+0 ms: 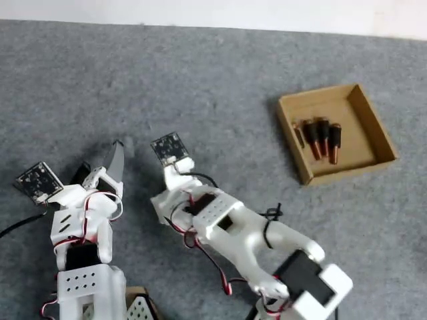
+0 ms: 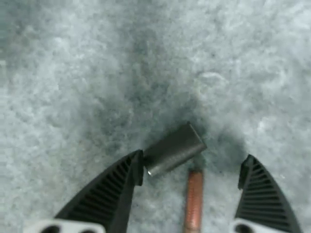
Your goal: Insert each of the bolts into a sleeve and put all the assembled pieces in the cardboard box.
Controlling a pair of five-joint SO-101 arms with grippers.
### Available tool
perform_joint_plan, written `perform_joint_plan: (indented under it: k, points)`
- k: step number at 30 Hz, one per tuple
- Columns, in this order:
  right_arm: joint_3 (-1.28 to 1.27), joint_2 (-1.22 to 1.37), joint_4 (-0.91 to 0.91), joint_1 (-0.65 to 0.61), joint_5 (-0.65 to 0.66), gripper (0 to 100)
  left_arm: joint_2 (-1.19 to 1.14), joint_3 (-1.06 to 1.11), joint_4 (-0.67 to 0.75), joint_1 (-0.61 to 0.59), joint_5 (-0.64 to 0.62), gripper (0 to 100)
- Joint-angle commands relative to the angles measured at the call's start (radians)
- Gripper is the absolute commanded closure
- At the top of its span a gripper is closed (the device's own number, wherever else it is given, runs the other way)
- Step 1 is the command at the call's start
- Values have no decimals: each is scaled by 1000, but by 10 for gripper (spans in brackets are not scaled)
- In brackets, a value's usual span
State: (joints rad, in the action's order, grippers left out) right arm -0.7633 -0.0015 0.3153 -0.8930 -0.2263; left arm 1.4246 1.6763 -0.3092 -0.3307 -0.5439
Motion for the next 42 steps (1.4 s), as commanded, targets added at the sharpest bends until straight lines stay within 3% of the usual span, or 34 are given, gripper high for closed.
perform_joint_plan:
  k: [1,8,27,34,42]
  points:
    - [76,22,64,7,0,710,10,-45,25,16,-3,695]
    - [102,22,183,30,-6,710,10,-45,25,16,-3,695]
    - [101,25,188,148,-2,710,10,-45,25,16,-3,695]
    - [105,18,188,137,0,710,12,-45,25,16,-3,695]
    - [240,27,334,5,2,710,12,-45,25,16,-3,695]
